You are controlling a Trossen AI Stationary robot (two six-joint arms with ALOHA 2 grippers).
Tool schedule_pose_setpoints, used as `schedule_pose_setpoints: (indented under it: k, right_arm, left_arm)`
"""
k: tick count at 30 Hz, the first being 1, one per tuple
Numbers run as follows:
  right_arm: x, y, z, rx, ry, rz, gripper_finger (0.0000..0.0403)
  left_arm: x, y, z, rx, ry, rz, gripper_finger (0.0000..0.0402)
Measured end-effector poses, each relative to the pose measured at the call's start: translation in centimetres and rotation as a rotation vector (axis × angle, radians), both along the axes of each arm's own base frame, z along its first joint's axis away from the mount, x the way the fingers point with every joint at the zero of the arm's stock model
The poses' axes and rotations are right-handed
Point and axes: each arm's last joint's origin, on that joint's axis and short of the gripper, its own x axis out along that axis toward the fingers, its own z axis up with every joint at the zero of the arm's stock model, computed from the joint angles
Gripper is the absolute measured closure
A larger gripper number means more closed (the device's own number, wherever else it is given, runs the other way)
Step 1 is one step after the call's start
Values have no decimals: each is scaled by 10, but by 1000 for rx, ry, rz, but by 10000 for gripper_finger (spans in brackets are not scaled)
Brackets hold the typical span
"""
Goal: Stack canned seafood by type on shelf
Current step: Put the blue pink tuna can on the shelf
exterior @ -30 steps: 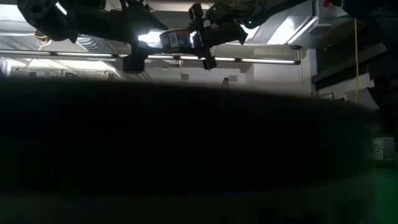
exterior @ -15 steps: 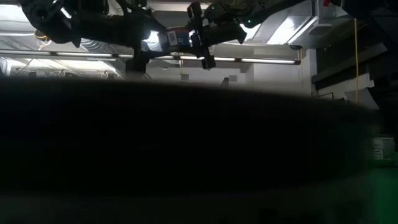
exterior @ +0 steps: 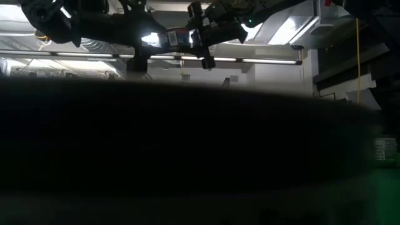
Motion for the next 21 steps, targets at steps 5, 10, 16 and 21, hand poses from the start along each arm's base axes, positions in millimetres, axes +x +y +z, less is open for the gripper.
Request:
schedule_pose_setpoints:
  k: [5, 10, 16, 21]
  right_arm:
    - [0, 0, 0, -66, -14, 6, 176]
    - [0, -1, 0, -87, -23, 13, 153]
    - [-9, -18, 1, -191, -70, 11, 142]
    - [-18, -36, 2, -225, -73, -41, 141]
  left_arm:
    - [0, 0, -1, -1, 7, 0, 214]
    - [0, 0, -1, -1, 10, -1, 208]
    - [0, -1, -3, -44, -3, -11, 209]
    - [1, -2, -7, -65, 23, -20, 206]
